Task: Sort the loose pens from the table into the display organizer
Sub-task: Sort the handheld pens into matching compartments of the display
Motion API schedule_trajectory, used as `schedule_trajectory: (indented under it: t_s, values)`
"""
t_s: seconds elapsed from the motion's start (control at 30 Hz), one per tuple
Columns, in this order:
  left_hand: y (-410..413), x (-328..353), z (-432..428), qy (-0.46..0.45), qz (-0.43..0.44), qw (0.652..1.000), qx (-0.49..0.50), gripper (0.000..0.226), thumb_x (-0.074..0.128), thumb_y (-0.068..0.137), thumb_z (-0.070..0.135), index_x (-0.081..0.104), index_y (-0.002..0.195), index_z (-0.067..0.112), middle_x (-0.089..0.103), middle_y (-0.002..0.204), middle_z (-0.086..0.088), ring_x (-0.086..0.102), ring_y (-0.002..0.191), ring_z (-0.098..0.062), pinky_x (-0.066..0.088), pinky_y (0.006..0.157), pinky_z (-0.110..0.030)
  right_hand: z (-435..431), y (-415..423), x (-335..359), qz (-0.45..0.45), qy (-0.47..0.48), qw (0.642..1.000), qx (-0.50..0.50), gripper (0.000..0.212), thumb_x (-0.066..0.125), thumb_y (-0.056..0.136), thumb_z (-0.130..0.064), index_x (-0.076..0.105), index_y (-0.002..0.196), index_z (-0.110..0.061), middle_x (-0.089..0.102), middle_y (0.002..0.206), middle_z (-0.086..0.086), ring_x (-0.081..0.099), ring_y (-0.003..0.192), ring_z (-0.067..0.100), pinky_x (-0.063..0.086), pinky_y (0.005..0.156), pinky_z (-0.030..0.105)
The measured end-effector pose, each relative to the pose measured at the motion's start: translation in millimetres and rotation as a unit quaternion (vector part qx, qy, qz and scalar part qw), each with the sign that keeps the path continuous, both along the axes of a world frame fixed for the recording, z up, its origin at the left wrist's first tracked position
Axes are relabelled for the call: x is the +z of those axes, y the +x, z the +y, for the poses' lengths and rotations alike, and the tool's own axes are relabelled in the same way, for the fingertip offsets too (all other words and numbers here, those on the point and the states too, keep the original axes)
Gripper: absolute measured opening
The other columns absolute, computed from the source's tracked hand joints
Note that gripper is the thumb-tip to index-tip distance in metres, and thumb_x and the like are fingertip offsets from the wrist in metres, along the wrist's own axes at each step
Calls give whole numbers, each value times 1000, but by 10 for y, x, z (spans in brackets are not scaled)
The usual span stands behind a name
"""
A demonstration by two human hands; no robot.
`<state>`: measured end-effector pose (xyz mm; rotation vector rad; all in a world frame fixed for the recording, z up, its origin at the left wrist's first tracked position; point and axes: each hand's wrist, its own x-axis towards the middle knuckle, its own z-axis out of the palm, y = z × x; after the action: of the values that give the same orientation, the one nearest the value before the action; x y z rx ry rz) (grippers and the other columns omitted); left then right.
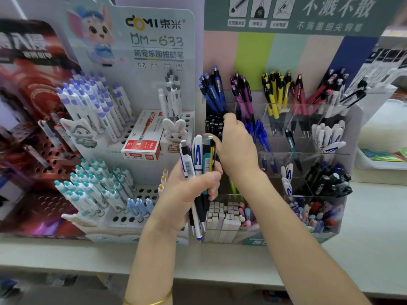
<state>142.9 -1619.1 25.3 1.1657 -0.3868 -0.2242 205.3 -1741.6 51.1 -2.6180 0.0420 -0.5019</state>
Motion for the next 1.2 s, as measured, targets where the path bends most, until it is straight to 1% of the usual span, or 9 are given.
schedule_trajectory:
  t_s: [0.1, 0.2, 0.3, 0.37, 0.5, 0.73, 0.97, 1.1, 1.2]
  values:
    - [-41, -56, -19, 61, -44, 997, 23, 28, 70, 73, 17, 59, 94, 3, 57, 71, -1, 51, 60, -14, 45, 60, -26, -97, -85, 31, 17, 70, 995, 70, 70, 63, 88, -21, 24, 146, -12, 46, 133, 14, 52, 114, 29, 43, 87, 35]
    - [-81, -77, -112, 118, -73, 988, 73, 30, 74, 77, 9, 56, 101, 9, 62, 75, 7, 58, 69, -8, 48, 66, -20, -214, -256, 27, 11, 131, 985, 111, 87, 66, 86, -11, 11, 153, -23, 50, 132, 8, 58, 105, 18, 48, 92, 33]
    - [-99, -57, -266, 148, -90, 977, 121, 44, 71, 82, -4, 52, 109, 25, 66, 86, 16, 61, 79, 2, 49, 71, -15, -427, -408, 30, -62, 211, 966, 133, 54, 58, 91, -3, 42, 141, -17, 61, 106, 2, 61, 80, 5, 52, 75, 20]
    - [-92, -58, -368, 175, -113, 970, 128, 48, 70, 83, -5, 50, 111, 28, 64, 90, 15, 60, 83, 0, 49, 74, -15, -583, -519, 81, -76, 331, 926, 164, 28, 55, 94, -2, 61, 118, -13, 65, 90, 5, 63, 68, 8, 55, 59, 24]
    - [-82, -48, -569, 203, -110, 968, 102, 41, 67, 86, -2, 51, 112, 24, 60, 89, 13, 58, 81, 0, 45, 71, -13, -861, -705, 203, -2, 361, 905, 226, 16, 63, 89, -8, 72, 101, -13, 63, 92, 3, 55, 59, 11, 49, 56, 23]
    - [-150, 27, -881, 201, -64, 977, 37, 32, 59, 87, -10, 48, 102, 16, 59, 66, 26, 52, 60, 7, 40, 57, -8, -1187, -705, 147, 55, 298, 921, 246, 18, 74, 79, -7, 73, 97, -11, 54, 100, 9, 54, 64, 16, 51, 60, 19]
    - [-128, -6, -945, 218, 45, 975, -16, 31, 72, 82, 10, 54, 106, 20, 52, 68, 2, 50, 56, -12, 45, 54, -27, -1311, -650, 80, 60, 396, 892, 211, 5, 57, 94, -12, 60, 91, -10, 62, 76, 7, 55, 57, 16, 46, 45, 26]
    - [-174, -49, -966, 269, 61, 961, 2, 31, 70, 86, 8, 50, 102, 26, 52, 62, 9, 47, 54, -10, 46, 55, -27, -1454, -562, 156, -33, 534, 832, 148, 12, 38, 103, -15, 46, 94, -13, 70, 78, 10, 47, 41, 12, 34, 35, 19]
    - [-170, -81, -1022, 311, -7, 946, 93, 32, 66, 89, 9, 48, 106, 29, 56, 74, 7, 48, 55, -5, 45, 57, -19, -1601, -563, 294, -101, 590, 792, 116, 15, 33, 104, -13, 41, 92, -14, 64, 67, 10, 40, 35, 10, 29, 33, 17]
